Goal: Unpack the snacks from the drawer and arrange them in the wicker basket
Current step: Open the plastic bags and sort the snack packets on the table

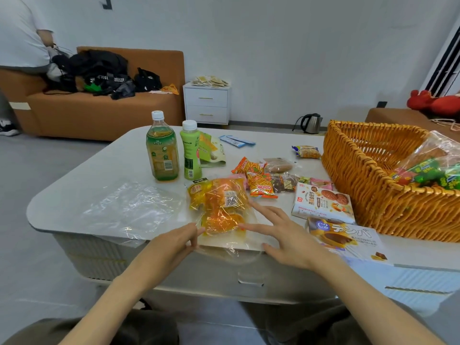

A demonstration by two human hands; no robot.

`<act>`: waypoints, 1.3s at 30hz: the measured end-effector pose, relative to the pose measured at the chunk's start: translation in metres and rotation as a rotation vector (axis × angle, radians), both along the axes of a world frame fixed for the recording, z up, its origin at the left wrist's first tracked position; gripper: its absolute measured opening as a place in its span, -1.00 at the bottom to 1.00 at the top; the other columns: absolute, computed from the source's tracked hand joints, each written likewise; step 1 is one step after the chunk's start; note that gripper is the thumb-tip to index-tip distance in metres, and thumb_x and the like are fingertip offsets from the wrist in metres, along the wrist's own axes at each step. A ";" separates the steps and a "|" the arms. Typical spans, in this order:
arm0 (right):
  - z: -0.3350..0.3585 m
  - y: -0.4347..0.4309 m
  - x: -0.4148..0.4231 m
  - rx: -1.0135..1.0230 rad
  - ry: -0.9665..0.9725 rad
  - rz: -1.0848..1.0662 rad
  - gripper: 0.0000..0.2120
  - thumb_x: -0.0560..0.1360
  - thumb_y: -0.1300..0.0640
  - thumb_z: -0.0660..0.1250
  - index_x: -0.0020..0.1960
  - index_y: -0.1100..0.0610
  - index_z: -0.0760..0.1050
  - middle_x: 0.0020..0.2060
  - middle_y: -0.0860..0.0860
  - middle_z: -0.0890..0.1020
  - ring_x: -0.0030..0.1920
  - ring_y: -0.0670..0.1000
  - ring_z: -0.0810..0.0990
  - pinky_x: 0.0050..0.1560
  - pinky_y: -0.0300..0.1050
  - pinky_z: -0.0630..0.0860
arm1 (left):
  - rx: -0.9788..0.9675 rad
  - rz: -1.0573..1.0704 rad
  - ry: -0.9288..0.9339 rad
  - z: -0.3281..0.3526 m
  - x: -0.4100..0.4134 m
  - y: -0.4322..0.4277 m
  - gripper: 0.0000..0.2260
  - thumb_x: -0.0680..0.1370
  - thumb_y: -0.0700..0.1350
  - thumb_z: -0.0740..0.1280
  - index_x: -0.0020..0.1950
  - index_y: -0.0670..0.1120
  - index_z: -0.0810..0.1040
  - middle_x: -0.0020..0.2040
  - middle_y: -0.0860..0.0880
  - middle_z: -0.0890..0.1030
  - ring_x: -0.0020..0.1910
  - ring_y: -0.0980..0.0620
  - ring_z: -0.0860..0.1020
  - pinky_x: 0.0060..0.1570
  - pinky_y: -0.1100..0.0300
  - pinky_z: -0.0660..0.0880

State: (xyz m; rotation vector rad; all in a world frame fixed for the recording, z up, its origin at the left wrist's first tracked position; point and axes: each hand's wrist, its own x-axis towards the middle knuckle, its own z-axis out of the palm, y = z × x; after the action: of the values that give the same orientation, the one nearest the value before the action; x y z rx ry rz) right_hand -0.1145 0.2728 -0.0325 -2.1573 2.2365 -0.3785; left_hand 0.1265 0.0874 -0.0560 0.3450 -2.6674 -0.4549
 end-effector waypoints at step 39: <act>-0.014 -0.018 0.018 -0.117 -0.352 -0.671 -0.80 0.46 -0.05 0.42 -0.20 0.05 0.48 -0.28 -0.12 0.50 -0.16 -0.07 0.52 -0.32 -0.25 0.31 | 0.428 0.638 -0.076 -0.001 -0.024 0.005 -0.81 0.45 0.03 0.43 -0.32 -0.01 0.59 -0.23 0.06 0.63 -0.17 0.08 0.58 -0.25 0.21 0.46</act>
State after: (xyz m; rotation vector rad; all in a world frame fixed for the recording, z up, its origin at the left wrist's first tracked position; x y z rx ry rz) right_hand -0.0961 0.2549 -0.0468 -1.1720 2.6828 -0.8321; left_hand 0.1023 0.0919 -0.0573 1.3042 -2.3217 -0.7982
